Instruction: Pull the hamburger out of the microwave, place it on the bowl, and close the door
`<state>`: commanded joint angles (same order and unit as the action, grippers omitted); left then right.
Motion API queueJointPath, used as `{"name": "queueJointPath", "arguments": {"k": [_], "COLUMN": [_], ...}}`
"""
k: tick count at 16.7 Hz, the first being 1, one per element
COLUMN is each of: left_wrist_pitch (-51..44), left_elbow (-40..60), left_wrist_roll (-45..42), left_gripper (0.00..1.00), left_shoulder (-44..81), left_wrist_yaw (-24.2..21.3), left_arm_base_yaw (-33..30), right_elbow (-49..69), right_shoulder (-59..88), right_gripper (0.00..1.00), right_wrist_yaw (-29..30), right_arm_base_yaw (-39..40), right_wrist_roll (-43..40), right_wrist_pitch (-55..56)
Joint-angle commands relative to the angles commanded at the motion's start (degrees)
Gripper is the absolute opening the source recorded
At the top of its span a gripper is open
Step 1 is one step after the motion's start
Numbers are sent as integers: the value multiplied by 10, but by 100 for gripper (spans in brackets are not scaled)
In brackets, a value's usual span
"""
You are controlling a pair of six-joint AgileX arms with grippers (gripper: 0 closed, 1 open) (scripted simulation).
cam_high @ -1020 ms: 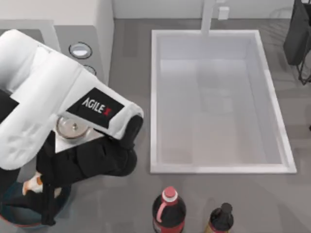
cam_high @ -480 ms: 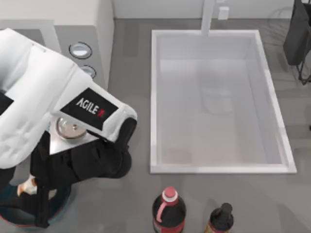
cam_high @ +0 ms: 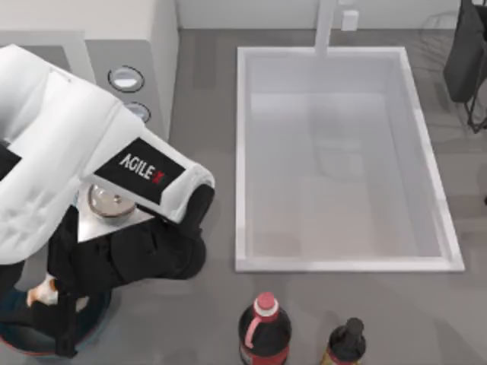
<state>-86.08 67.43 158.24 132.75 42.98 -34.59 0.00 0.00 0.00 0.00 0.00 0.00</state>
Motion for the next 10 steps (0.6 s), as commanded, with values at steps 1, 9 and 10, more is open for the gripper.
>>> {"name": "queueJointPath", "arguments": {"k": [1,9,10], "left_wrist_pitch": [0,0,0], "left_elbow": [0,0,0], "left_wrist_roll": [0,0,0], "left_gripper": [83,100,100], "left_shoulder": [0,0,0], "left_wrist_yaw": [0,0,0], "left_arm_base_yaw": [0,0,0], "right_elbow": [0,0,0], "right_shoulder": [0,0,0], "right_gripper": [100,100,100], "right_wrist_yaw": [0,0,0], "right_arm_base_yaw": [0,0,0], "right_wrist_roll": [0,0,0], "right_wrist_pitch": [0,0,0]}}
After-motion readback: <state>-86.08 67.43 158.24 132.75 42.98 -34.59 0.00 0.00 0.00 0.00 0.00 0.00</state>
